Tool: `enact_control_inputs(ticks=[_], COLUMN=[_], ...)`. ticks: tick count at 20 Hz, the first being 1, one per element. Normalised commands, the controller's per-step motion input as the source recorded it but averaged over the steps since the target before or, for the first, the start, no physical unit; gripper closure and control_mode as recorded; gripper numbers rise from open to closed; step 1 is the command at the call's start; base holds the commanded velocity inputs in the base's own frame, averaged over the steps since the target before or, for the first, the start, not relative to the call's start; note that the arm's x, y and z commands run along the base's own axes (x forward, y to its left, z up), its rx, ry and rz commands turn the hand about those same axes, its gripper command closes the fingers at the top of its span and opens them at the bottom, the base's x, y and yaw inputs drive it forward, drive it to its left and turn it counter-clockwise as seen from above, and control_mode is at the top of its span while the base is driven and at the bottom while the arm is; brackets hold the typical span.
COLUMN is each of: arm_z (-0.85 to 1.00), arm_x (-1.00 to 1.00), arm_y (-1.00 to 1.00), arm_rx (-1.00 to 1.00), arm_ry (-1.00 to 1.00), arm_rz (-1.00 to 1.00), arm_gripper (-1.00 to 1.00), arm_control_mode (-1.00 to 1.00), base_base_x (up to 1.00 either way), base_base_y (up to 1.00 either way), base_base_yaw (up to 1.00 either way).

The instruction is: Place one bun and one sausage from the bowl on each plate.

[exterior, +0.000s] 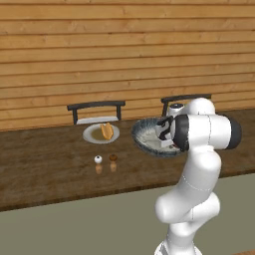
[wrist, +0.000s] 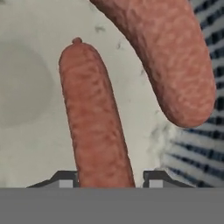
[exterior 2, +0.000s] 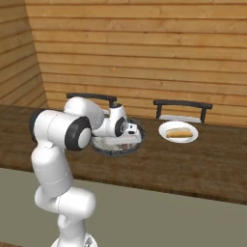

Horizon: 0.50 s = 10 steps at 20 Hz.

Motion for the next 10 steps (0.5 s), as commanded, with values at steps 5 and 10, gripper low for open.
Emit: enact_control_inputs(ticks=[5, 10], arm_z=[0.05, 0.88], arm_x=[-0.12, -0.42], arm_y=[-0.24, -0.71], arm_rx=[0.0, 0.07], arm_ry=[-0.03, -0.48], arm_rz=[0.0, -0.05], arm_gripper=[1.0, 1.0], arm_control_mode=[-1.0, -1.0], base_base_x=[0.0, 0.0], base_base_y=[0.0, 0.0], base_base_yaw=[0.0, 0.0])
